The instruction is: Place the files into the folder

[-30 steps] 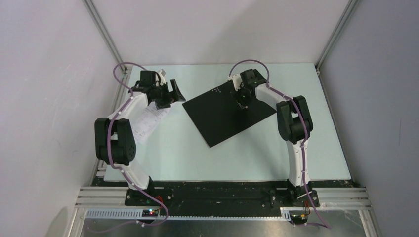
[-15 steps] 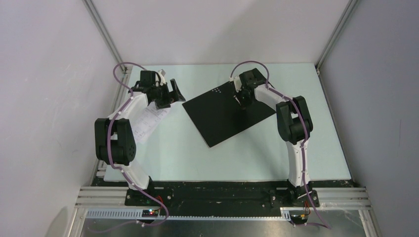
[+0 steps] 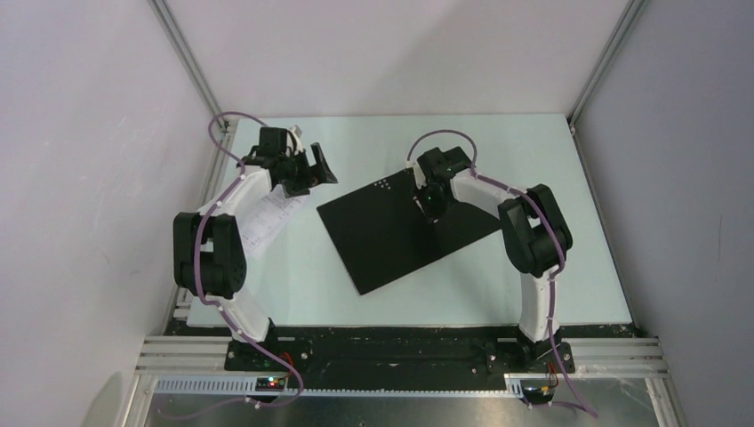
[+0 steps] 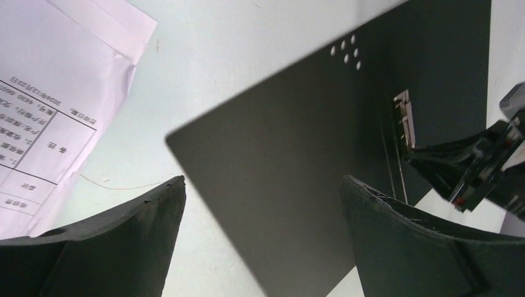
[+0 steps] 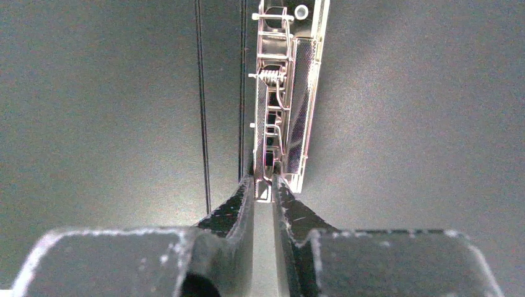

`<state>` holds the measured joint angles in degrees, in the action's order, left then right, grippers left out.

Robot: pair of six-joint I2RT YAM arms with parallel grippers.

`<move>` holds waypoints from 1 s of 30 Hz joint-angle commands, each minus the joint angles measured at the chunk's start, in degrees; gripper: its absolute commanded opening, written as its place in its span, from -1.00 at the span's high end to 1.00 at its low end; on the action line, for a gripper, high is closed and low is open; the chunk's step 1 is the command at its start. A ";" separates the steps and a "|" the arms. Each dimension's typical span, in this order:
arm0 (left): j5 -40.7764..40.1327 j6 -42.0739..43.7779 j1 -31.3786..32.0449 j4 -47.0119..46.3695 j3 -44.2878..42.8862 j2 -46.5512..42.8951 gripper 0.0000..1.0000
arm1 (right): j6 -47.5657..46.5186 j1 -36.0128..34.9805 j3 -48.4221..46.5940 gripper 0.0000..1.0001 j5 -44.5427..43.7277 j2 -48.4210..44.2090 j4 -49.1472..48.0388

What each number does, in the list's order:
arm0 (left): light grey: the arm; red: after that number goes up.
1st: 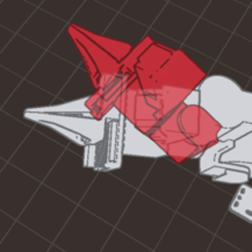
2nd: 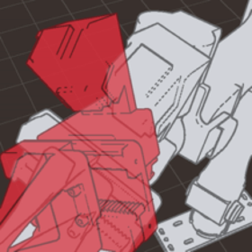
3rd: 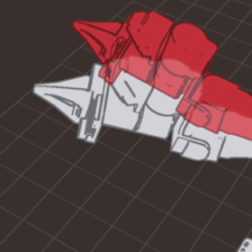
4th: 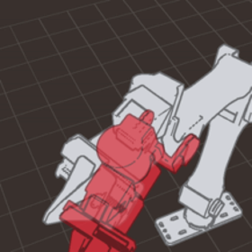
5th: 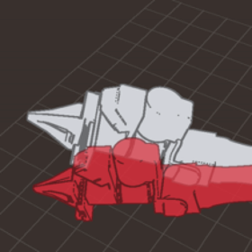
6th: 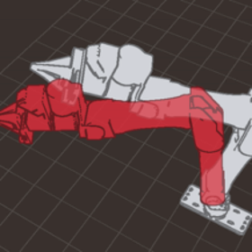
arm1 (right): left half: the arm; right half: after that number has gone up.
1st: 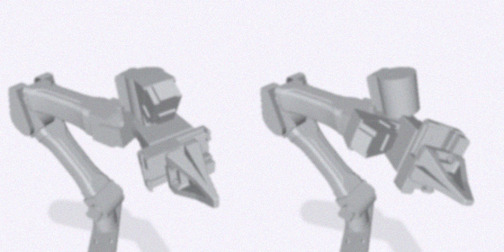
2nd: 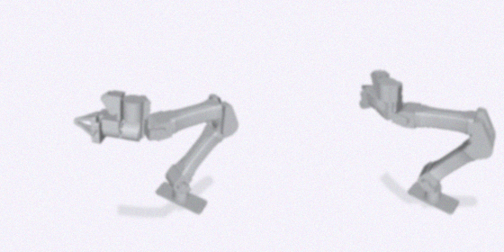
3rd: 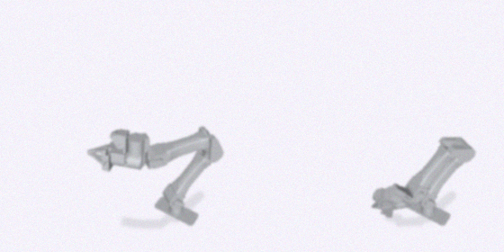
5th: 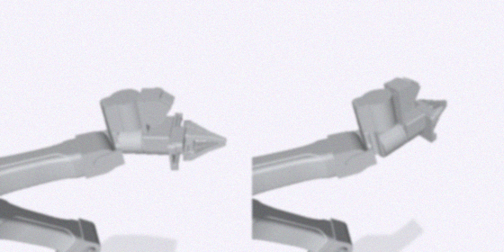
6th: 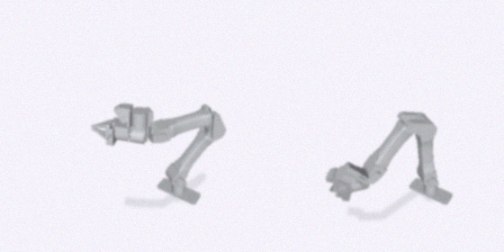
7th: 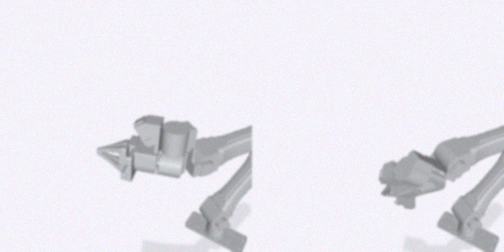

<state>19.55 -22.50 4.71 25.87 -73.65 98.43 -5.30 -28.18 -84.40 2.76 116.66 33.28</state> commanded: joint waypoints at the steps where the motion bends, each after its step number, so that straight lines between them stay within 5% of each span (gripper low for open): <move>1: -3.14 -4.38 2.32 -0.41 -2.10 -2.81 -0.96 | 4.21 -1.37 4.85 0.97 -0.39 -5.90 2.99; 17: -14.69 -22.26 19.41 -1.22 -4.01 7.21 -0.90 | 17.84 -7.64 8.55 0.89 5.54 -8.48 3.11; 24: -10.70 -23.55 22.07 -2.24 -4.80 10.14 -0.80 | 12.14 2.55 7.64 -0.17 21.89 -15.72 7.39; 30: -10.54 -20.27 23.80 -3.07 -4.45 8.90 -0.71 | 10.27 9.35 6.47 -0.29 26.51 -21.68 7.48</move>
<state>8.38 -44.53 27.05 24.58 -76.51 109.49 6.79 -21.23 -76.38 23.88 101.08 40.51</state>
